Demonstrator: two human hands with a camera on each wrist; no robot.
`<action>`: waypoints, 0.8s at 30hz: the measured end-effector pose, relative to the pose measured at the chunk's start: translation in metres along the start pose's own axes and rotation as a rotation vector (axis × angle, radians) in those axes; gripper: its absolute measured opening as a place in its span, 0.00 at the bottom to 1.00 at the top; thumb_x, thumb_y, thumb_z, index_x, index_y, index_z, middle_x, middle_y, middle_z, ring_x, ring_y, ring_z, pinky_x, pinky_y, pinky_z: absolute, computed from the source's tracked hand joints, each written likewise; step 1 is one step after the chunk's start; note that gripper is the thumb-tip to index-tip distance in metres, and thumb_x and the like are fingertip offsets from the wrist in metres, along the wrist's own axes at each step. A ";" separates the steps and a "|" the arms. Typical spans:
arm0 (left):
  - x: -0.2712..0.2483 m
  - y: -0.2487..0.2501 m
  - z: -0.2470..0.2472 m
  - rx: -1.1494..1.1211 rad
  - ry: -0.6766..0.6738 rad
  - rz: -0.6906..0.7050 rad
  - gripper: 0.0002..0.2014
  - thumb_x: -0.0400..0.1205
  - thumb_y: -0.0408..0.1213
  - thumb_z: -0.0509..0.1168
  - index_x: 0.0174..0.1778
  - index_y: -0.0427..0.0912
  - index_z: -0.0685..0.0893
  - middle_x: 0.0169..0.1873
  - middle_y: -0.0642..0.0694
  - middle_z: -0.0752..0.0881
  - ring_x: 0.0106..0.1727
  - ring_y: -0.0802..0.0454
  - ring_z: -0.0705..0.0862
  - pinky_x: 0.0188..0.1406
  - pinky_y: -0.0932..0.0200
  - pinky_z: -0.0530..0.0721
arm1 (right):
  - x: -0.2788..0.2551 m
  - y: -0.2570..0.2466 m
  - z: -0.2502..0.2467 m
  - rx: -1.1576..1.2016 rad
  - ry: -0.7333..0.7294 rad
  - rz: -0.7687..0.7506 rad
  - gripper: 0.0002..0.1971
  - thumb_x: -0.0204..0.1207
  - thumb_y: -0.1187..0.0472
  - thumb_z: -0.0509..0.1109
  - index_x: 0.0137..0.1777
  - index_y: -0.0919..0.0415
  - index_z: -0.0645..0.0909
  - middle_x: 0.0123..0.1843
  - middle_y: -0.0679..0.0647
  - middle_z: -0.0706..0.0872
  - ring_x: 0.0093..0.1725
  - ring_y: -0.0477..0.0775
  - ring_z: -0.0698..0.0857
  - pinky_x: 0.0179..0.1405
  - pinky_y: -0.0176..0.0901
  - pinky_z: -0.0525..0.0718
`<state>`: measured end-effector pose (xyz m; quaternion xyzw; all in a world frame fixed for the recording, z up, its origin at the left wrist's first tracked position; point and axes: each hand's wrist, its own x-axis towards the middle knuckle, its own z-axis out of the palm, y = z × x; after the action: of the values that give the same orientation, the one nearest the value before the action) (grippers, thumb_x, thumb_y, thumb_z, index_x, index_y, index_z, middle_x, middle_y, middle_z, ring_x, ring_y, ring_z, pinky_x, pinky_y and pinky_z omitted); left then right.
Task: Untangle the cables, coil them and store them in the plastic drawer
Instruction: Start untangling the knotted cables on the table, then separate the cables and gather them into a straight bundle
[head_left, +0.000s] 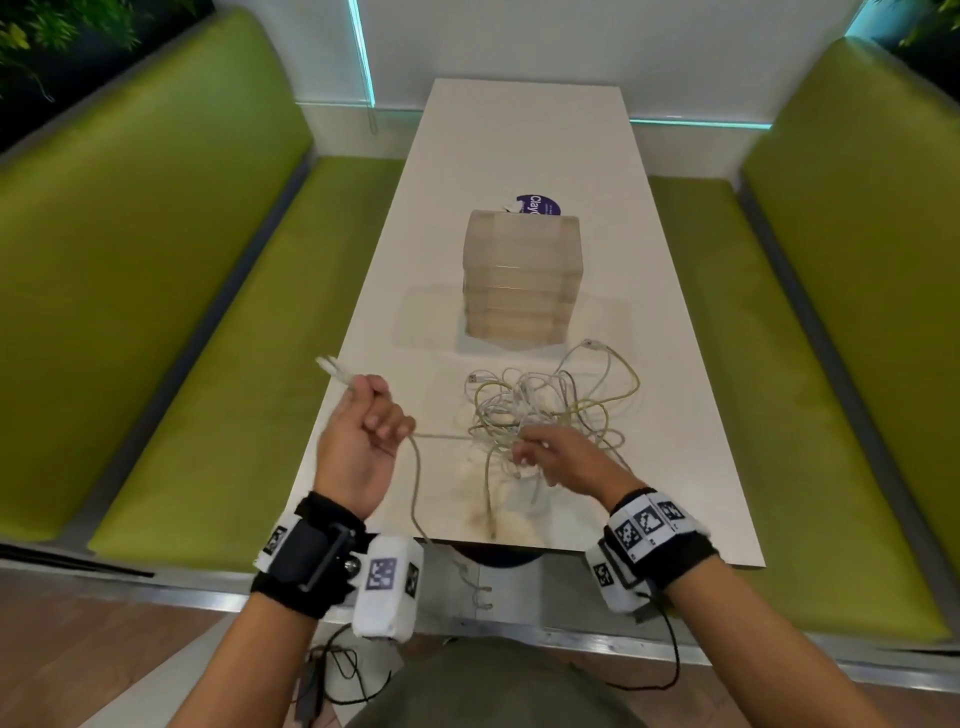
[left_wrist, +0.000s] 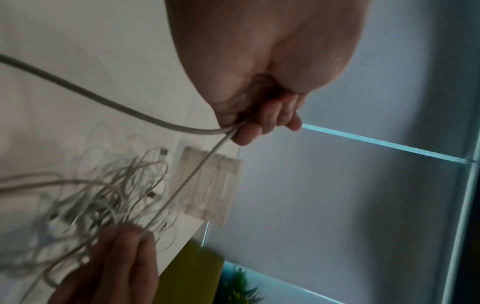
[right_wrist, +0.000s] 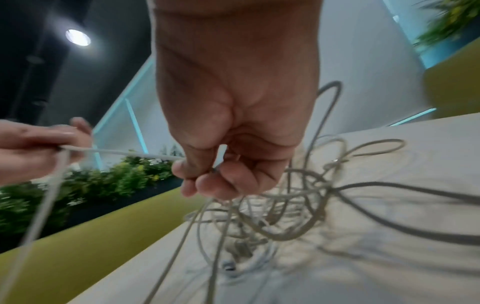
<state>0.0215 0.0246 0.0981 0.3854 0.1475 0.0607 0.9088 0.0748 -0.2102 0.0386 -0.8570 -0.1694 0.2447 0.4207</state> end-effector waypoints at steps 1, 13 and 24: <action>0.003 0.006 -0.003 0.006 0.000 0.026 0.16 0.88 0.44 0.51 0.38 0.43 0.77 0.18 0.55 0.65 0.20 0.58 0.64 0.23 0.65 0.72 | 0.005 0.005 -0.005 0.049 0.062 0.006 0.11 0.83 0.60 0.63 0.40 0.56 0.83 0.39 0.49 0.85 0.33 0.49 0.78 0.31 0.41 0.77; 0.001 -0.038 -0.005 0.686 -0.041 -0.057 0.09 0.86 0.37 0.59 0.44 0.38 0.80 0.23 0.54 0.67 0.25 0.56 0.65 0.29 0.60 0.65 | 0.007 -0.003 -0.003 0.132 0.274 -0.124 0.07 0.81 0.55 0.68 0.42 0.51 0.85 0.36 0.43 0.85 0.33 0.36 0.79 0.37 0.32 0.74; 0.014 -0.073 0.040 0.708 -0.123 0.010 0.14 0.87 0.40 0.57 0.42 0.42 0.85 0.32 0.53 0.85 0.26 0.59 0.70 0.30 0.67 0.72 | 0.010 -0.020 0.003 0.189 0.220 -0.109 0.10 0.80 0.57 0.69 0.43 0.63 0.84 0.35 0.48 0.84 0.30 0.45 0.77 0.33 0.40 0.78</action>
<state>0.0469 -0.0506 0.0695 0.6802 0.1026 -0.0129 0.7257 0.0795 -0.1913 0.0503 -0.8249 -0.1448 0.1408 0.5281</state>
